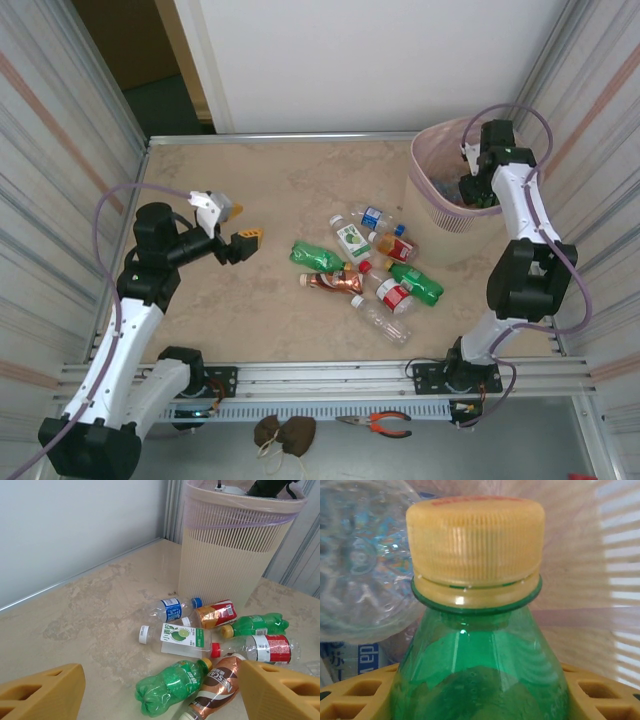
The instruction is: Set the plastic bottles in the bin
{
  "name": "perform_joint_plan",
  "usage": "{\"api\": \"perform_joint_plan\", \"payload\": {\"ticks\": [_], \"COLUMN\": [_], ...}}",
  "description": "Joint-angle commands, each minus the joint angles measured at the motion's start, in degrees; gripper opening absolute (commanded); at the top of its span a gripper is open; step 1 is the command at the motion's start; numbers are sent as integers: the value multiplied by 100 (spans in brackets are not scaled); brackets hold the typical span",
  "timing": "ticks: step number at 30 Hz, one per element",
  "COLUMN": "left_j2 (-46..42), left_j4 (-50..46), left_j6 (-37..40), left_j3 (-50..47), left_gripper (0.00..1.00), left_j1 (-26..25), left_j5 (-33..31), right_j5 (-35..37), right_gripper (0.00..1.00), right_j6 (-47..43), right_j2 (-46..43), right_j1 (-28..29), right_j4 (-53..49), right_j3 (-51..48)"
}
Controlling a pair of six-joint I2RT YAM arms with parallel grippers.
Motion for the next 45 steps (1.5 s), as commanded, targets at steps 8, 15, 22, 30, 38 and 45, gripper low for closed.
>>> {"api": "perform_joint_plan", "payload": {"ticks": [8,15,22,30,38,45], "left_j2": [-82,-88,-76,8,81,150], "left_j4": [81,81,75,53,54,51], "left_j6": [103,107,125,144,151,146], "left_j3": [-84,-89,-91,-72,-73,-77], "left_gripper": [80,79,79,78,78,77], "left_j1": [43,36,43,47,43,41], "left_j5": [86,102,98,142,130,140], "right_j5": [-406,-582,-832,-1081,-1526,-1810], "right_gripper": [68,74,79,80,82,81], "right_j6": [248,291,353,406,415,515], "right_j2": [184,-117,-528,-1098,-1696,-2242], "right_j1": [-40,-42,-42,-7,230,958], "right_j4": [185,68,-105,-295,-681,-1100], "right_j3": [-365,-149,130,422,692,713]}}
